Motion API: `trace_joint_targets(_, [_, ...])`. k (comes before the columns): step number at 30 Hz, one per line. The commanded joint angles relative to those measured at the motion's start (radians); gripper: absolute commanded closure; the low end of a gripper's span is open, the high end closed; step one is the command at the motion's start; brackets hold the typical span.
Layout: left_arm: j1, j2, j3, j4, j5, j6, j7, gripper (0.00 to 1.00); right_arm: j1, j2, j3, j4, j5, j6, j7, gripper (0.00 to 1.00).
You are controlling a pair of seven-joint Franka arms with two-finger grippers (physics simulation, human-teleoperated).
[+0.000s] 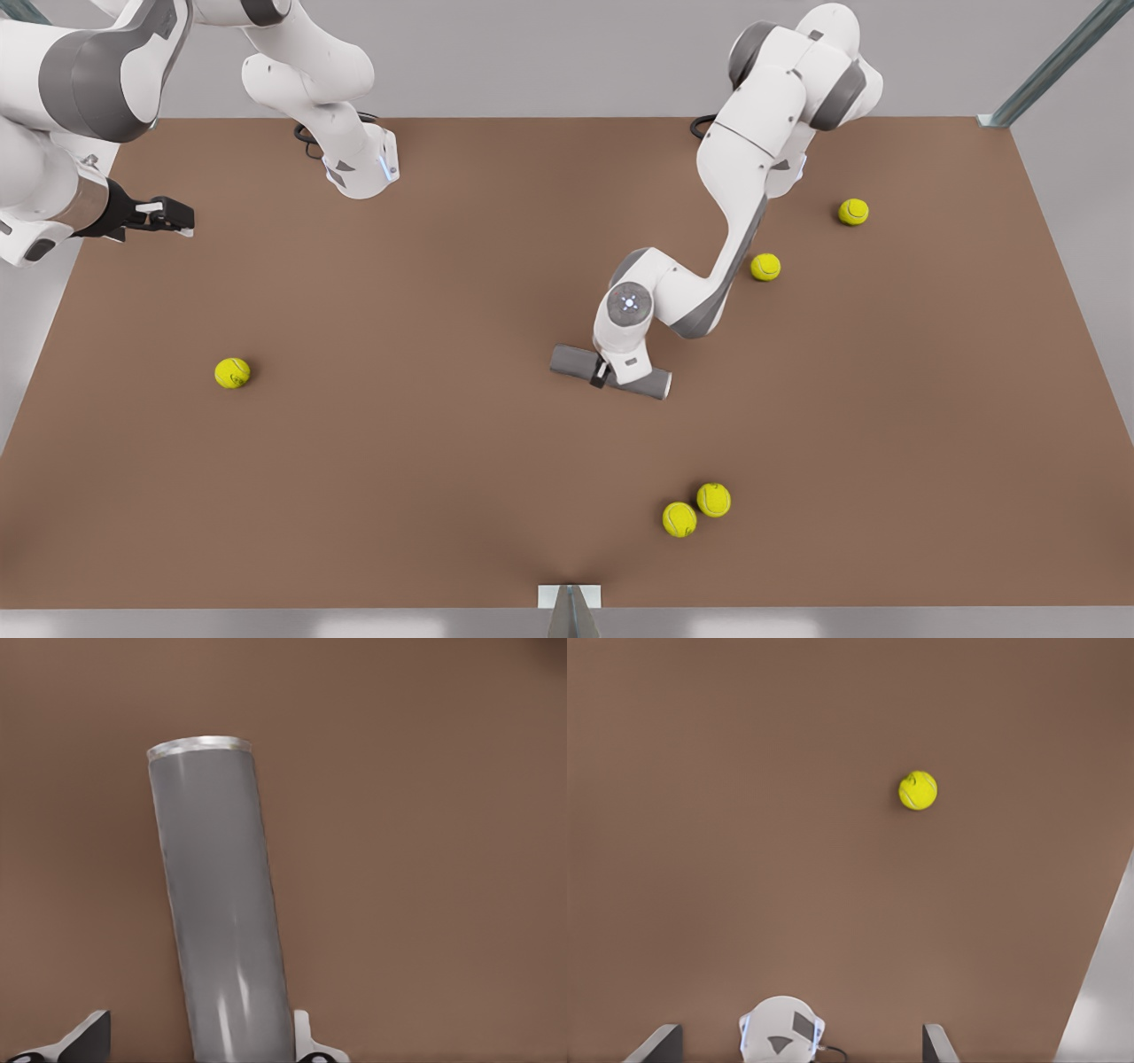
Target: Put the tennis tube upright
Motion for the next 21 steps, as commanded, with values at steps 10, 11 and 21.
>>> trace_joint_targets(10, [-0.01,0.061,0.0,0.049,-0.003,0.05,-0.148,0.0,0.002,0.005,-0.001,0.0,0.009,-0.003,0.05,0.0])
trace_joint_targets(11, [-0.01,0.064,0.0,0.049,-0.003,0.05,-0.148,0.0,0.002,0.005,-0.001,0.0,0.009,-0.003,0.05,0.0])
trace_joint_targets(21, [-0.021,0.12,0.005,0.06,-0.003,0.101,-0.157,0.0,0.003,0.014,-0.001,0.002,0.016,-0.003,0.05,0.0])
